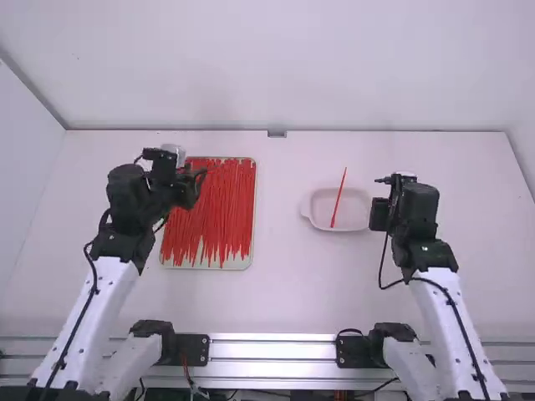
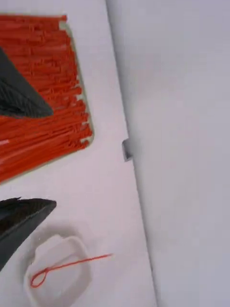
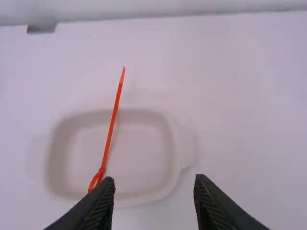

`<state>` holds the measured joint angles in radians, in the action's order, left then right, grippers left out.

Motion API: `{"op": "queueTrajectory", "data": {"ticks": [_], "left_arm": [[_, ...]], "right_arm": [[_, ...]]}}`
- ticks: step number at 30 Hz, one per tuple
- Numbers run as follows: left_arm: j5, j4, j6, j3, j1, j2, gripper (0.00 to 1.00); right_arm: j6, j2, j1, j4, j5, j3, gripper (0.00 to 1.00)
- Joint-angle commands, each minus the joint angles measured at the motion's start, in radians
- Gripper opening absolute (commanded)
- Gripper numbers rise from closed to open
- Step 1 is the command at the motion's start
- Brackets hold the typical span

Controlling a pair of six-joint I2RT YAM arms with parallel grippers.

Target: Fasten the cable tie

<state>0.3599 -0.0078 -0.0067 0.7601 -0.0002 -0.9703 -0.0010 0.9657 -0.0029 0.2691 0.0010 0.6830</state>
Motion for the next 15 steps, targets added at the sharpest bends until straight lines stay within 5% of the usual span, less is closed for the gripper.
{"op": "queueTrajectory", "data": {"ticks": [1, 15], "left_arm": [[-0.109, 0.008, 0.007, -0.059, 0.000, 0.071, 0.36], [-0.360, 0.008, 0.007, -0.365, 0.000, 0.377, 0.06]], "right_arm": [[0.001, -0.065, 0.003, -0.040, -0.001, -0.063, 0.37], [0.001, -0.370, 0.003, -0.269, -0.001, -0.368, 0.06]]}}
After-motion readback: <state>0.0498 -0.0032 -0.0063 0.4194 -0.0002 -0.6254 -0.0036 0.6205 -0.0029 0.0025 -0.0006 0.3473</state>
